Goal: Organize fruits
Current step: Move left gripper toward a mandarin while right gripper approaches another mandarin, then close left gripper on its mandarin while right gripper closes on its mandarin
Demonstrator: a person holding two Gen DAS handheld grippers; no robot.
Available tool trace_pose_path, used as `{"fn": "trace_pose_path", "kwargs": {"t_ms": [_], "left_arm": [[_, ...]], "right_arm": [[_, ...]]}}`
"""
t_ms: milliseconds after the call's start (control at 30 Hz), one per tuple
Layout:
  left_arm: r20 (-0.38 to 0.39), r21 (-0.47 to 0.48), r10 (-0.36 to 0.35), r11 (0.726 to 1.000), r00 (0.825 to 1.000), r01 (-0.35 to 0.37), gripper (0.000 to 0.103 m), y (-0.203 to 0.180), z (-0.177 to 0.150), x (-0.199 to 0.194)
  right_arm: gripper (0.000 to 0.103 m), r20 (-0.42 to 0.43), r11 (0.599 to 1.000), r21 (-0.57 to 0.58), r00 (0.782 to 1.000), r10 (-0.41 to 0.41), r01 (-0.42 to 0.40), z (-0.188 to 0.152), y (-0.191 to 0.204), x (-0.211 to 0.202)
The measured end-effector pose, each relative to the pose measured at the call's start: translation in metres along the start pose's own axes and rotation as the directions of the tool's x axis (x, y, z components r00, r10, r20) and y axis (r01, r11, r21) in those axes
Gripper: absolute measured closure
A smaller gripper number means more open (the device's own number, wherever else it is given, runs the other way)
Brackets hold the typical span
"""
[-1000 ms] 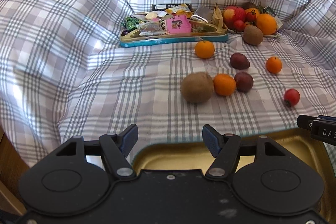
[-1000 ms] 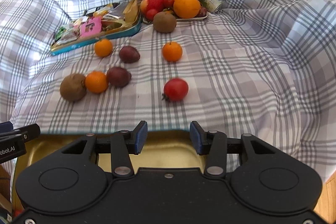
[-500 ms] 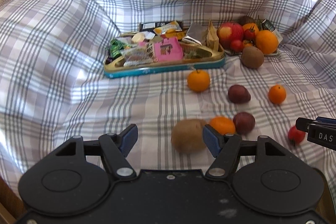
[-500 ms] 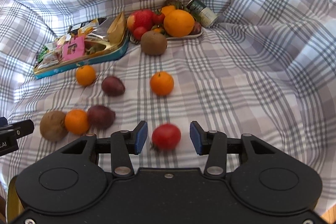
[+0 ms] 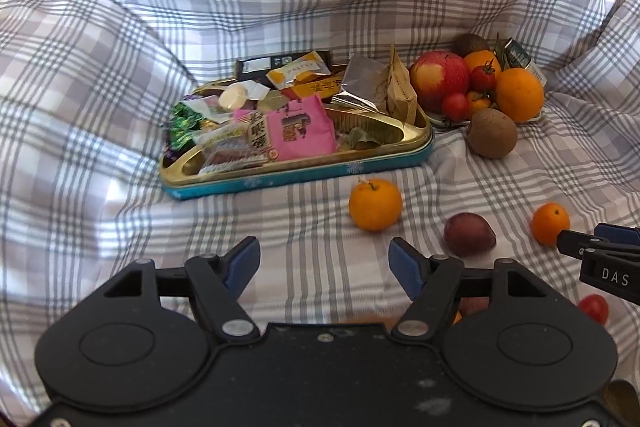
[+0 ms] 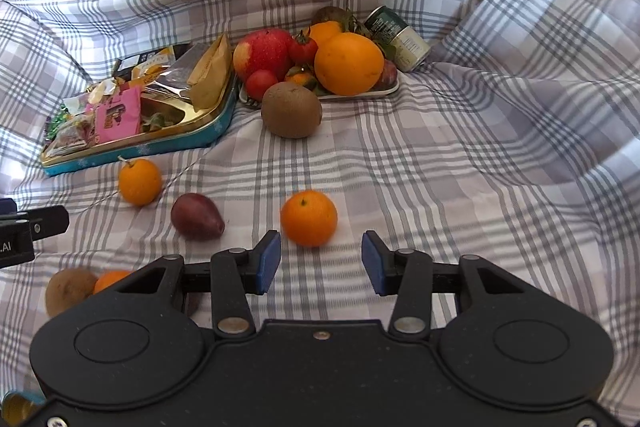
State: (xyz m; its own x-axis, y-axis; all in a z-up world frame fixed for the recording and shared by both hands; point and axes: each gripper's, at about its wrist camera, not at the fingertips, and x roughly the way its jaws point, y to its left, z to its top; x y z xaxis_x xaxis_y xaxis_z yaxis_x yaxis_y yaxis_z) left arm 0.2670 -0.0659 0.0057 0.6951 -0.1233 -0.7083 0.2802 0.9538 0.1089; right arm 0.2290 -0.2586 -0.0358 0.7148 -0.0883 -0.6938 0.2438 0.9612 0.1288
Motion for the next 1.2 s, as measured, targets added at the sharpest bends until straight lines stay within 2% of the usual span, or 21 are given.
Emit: {"fn": "trace_pose_path", "kwargs": {"t_ms": [167, 400, 733, 1067, 1200], "left_arm": [[-0.025, -0.004, -0.031, 1.0, 0.999, 0.031, 0.029, 0.0, 0.011, 0.025], [-0.007, 0.02, -0.044, 0.999, 0.999, 0.044, 0.024, -0.007, 0.023, 0.046], [-0.045, 0.037, -0.066, 0.997, 0.997, 0.068, 0.022, -0.017, 0.029, 0.074], [-0.071, 0.037, -0.052, 0.998, 0.996, 0.055, 0.022, -0.02, 0.031, 0.093], [-0.11, 0.013, -0.086, 0.996, 0.99, 0.088, 0.024, -0.017, 0.033, 0.099]], "right_arm": [[0.05, -0.025, 1.0, -0.012, 1.0, 0.0, 0.0, 0.005, 0.002, 0.019], [0.049, -0.045, 1.0, -0.017, 0.999, 0.009, -0.01, 0.008, 0.005, 0.039], [0.048, 0.017, 0.995, -0.095, 0.999, -0.035, 0.036, 0.001, 0.016, 0.043], [0.048, 0.036, 0.995, -0.092, 0.999, -0.035, 0.039, 0.0, 0.016, 0.043], [0.048, 0.037, 0.995, -0.095, 0.999, -0.032, 0.036, -0.001, 0.016, 0.042]]}}
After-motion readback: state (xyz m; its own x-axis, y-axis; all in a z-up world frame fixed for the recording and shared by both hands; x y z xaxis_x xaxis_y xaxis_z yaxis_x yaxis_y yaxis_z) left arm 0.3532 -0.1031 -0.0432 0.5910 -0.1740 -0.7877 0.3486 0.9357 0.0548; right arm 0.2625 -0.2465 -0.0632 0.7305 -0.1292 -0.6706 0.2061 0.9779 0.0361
